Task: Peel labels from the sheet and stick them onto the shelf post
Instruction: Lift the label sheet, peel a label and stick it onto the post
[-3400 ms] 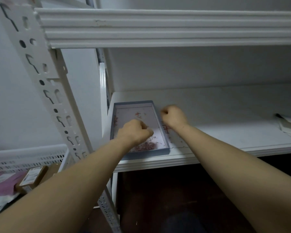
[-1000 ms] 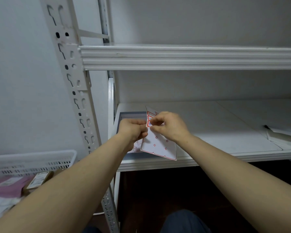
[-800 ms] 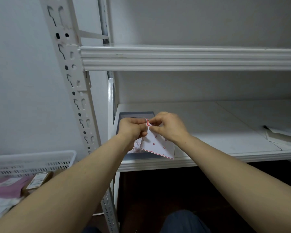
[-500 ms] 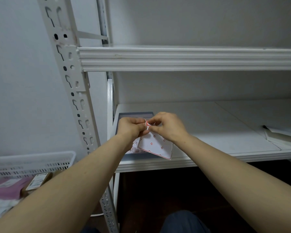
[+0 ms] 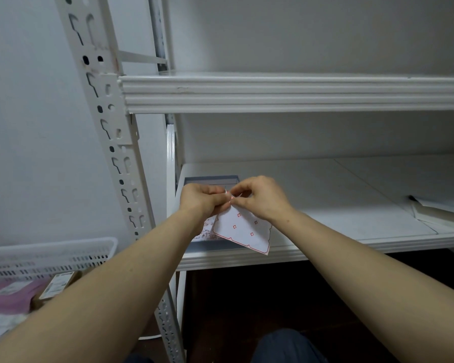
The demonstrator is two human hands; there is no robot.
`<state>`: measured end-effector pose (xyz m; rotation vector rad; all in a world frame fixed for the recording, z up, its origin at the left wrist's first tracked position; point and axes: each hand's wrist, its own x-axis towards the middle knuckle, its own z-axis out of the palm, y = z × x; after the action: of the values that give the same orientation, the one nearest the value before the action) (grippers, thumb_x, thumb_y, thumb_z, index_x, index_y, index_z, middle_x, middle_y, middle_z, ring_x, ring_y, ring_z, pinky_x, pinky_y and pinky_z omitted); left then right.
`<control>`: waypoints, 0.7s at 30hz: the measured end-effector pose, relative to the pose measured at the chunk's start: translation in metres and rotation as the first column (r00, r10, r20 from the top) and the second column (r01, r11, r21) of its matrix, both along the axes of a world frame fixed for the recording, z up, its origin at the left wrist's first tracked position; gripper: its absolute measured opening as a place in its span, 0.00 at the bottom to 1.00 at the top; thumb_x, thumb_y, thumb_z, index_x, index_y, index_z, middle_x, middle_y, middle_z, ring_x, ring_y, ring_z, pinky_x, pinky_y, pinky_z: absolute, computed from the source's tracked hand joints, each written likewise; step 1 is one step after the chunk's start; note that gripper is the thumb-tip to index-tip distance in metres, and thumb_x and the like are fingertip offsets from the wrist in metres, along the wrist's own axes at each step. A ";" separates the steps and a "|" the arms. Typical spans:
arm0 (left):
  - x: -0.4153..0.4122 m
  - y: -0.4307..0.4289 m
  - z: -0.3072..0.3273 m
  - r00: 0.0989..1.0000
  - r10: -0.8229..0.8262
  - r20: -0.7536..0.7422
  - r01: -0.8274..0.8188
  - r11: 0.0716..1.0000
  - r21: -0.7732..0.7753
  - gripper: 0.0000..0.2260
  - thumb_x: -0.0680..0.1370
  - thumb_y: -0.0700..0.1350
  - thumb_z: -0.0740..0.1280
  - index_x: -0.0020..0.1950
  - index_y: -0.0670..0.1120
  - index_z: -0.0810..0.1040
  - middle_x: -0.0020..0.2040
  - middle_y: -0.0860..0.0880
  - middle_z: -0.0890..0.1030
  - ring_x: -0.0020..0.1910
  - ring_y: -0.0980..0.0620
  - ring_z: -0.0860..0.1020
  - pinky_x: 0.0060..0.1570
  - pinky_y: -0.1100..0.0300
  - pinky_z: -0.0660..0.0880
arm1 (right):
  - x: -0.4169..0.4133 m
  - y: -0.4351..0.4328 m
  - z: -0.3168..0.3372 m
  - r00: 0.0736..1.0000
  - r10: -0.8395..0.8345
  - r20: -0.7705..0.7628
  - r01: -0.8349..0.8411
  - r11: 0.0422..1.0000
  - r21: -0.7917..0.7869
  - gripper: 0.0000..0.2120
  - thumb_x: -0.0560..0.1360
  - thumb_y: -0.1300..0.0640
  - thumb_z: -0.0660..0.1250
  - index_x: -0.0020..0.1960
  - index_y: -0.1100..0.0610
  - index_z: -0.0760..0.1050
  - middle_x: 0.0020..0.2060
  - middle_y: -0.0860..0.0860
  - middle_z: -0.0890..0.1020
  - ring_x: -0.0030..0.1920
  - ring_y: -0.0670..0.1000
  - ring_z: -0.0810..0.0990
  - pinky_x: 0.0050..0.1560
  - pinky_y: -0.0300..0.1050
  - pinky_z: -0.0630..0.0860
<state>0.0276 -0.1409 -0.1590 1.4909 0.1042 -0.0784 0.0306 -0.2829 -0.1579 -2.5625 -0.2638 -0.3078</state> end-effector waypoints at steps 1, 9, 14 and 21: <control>0.000 0.000 0.000 1.000 0.000 -0.001 0.000 1.000 -0.006 0.09 0.72 0.31 0.71 0.51 0.31 0.78 0.41 0.38 0.81 0.37 0.46 0.81 0.37 0.63 0.81 | -0.001 0.000 0.000 1.000 0.002 -0.002 -0.002 1.000 0.007 0.10 0.71 0.51 0.71 0.51 0.49 0.83 0.48 0.46 0.85 0.50 0.48 0.81 0.52 0.46 0.77; 0.002 -0.003 -0.002 1.000 0.000 -0.027 -0.001 0.999 -0.043 0.06 0.75 0.36 0.69 0.45 0.33 0.80 0.40 0.40 0.82 0.36 0.47 0.81 0.37 0.64 0.81 | -0.002 0.003 0.000 0.999 -0.045 0.020 0.045 0.999 -0.012 0.10 0.70 0.50 0.70 0.51 0.48 0.83 0.47 0.48 0.85 0.52 0.51 0.81 0.51 0.48 0.77; 0.004 -0.007 0.000 0.998 0.051 -0.040 -0.053 0.998 -0.034 0.11 0.75 0.41 0.70 0.39 0.33 0.78 0.36 0.41 0.78 0.33 0.48 0.78 0.39 0.60 0.82 | -0.007 0.001 0.003 0.997 -0.056 0.053 0.057 0.998 -0.024 0.08 0.73 0.51 0.67 0.49 0.49 0.83 0.47 0.47 0.85 0.51 0.51 0.81 0.51 0.49 0.77; -0.003 -0.014 0.002 1.000 0.019 -0.020 -0.018 0.999 0.039 0.06 0.70 0.30 0.71 0.46 0.33 0.79 0.41 0.39 0.81 0.38 0.45 0.81 0.40 0.60 0.82 | 0.003 -0.010 -0.005 0.992 -0.059 -0.113 0.097 0.925 0.367 0.10 0.68 0.58 0.72 0.29 0.49 0.79 0.30 0.49 0.83 0.40 0.54 0.84 0.49 0.55 0.80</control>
<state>0.0242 -0.1551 -0.1571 1.5281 0.1368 -0.0773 0.0337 -0.2930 -0.1631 -2.2059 -0.0570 -0.2320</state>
